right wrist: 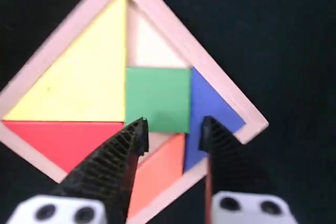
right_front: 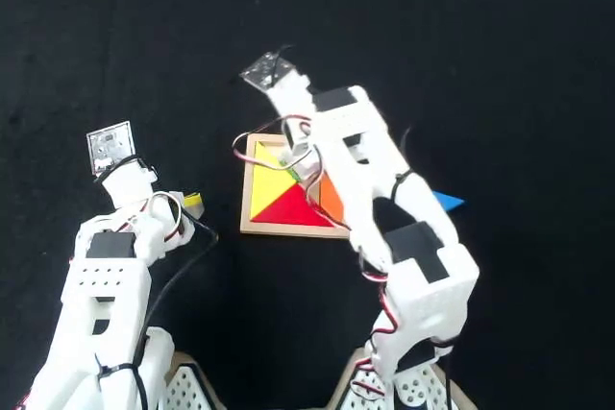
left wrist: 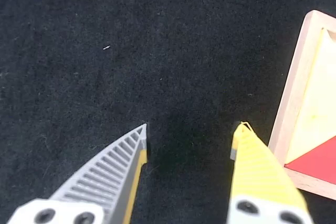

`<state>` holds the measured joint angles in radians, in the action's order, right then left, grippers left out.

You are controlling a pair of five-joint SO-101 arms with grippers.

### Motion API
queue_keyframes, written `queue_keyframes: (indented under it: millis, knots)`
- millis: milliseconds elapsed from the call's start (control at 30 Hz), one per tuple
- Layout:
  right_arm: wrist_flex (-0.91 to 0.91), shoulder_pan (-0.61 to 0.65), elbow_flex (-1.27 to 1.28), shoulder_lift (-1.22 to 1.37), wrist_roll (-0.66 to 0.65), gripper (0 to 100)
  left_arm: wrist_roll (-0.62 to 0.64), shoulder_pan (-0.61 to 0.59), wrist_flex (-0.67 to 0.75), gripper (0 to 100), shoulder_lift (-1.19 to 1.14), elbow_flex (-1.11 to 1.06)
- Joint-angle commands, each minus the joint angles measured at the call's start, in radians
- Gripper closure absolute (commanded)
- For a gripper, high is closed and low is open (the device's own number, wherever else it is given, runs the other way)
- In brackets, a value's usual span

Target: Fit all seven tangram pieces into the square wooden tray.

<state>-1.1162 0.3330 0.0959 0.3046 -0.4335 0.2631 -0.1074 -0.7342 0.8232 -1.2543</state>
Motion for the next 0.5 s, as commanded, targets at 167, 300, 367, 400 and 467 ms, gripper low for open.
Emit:
queue_keyframes:
  millis: [167, 300, 367, 400, 467]
  knots:
    - [0.052, 0.012, -0.031, 0.070, -0.015, 89.2, 0.006, -0.002, 0.015, 74, 0.017, 0.010]
    - [0.020, 0.028, -0.059, 0.068, -0.014, 89.2, 0.006, -0.002, 0.021, 74, 0.017, 0.010]
    - [-0.011, 0.020, -0.091, 0.068, -0.014, 89.2, 0.006, -0.002, 0.038, 74, 0.017, 0.004]
    - [-0.023, 0.015, -0.110, 0.068, -0.012, 89.2, 0.006, -0.002, 0.043, 74, 0.012, 0.004]
    - [-0.034, 0.005, -0.140, 0.068, -0.008, 89.2, 0.006, -0.002, 0.048, 74, 0.011, 0.004]
